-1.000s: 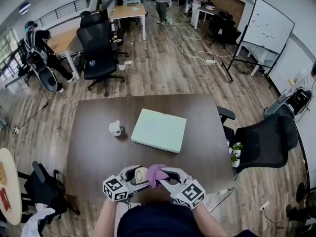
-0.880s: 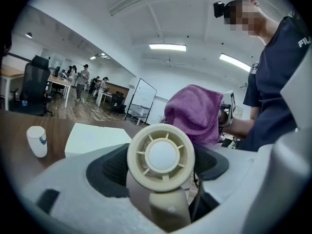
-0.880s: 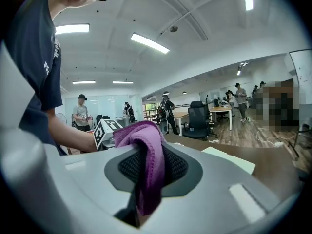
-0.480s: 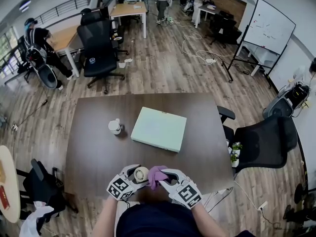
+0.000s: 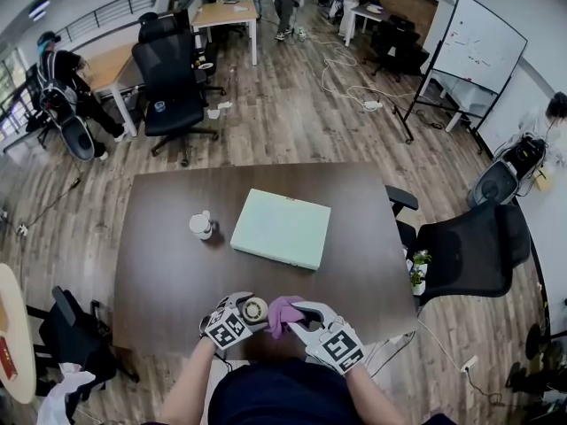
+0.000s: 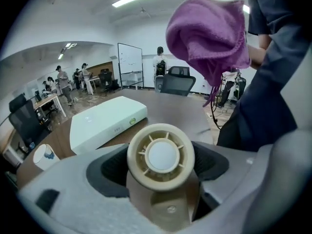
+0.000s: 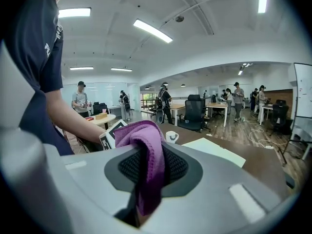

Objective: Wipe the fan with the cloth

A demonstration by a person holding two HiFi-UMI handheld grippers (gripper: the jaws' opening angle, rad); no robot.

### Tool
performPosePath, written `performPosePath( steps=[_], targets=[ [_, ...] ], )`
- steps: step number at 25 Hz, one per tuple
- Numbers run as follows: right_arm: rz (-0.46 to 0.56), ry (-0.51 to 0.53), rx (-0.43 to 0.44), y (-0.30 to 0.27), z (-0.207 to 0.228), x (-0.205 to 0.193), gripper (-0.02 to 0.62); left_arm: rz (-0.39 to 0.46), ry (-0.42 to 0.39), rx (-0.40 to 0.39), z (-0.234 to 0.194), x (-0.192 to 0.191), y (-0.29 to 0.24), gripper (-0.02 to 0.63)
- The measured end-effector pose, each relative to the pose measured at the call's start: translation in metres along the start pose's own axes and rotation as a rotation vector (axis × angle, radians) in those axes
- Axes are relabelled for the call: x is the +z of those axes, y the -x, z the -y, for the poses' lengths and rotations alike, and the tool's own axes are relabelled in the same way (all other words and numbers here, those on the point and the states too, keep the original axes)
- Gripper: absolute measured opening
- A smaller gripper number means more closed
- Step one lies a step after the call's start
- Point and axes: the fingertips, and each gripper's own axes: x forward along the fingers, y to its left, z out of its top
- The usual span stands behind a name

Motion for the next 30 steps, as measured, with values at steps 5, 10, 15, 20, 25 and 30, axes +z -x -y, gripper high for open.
performPosePath(
  steps=[5, 10, 15, 20, 25, 30],
  targets=[
    [-0.002, -0.007, -0.017, 0.006, 0.002, -0.005, 0.080, -0.079, -0.071, -0.041, 0.006, -0.016, -0.024, 0.380],
    [-0.022, -0.015, -0.049, 0.014, 0.008, -0.014, 0.080, -0.166, -0.082, -0.065, 0.003, -0.045, -0.046, 0.380],
    [-0.035, -0.048, -0.074, 0.021, 0.011, -0.022, 0.080, -0.191, -0.101, -0.070, -0.005, -0.055, -0.057, 0.379],
    [-0.062, -0.063, -0.093, 0.026, 0.016, -0.032, 0.080, -0.225, -0.133, -0.099, -0.007, -0.062, -0.080, 0.379],
    [-0.083, -0.085, -0.136, 0.035, 0.019, -0.041, 0.080, -0.257, -0.160, -0.128, -0.004, -0.070, -0.092, 0.379],
    [-0.094, -0.112, -0.156, 0.042, 0.018, -0.048, 0.080, -0.312, -0.179, -0.150, -0.001, -0.084, -0.100, 0.379]
  ],
)
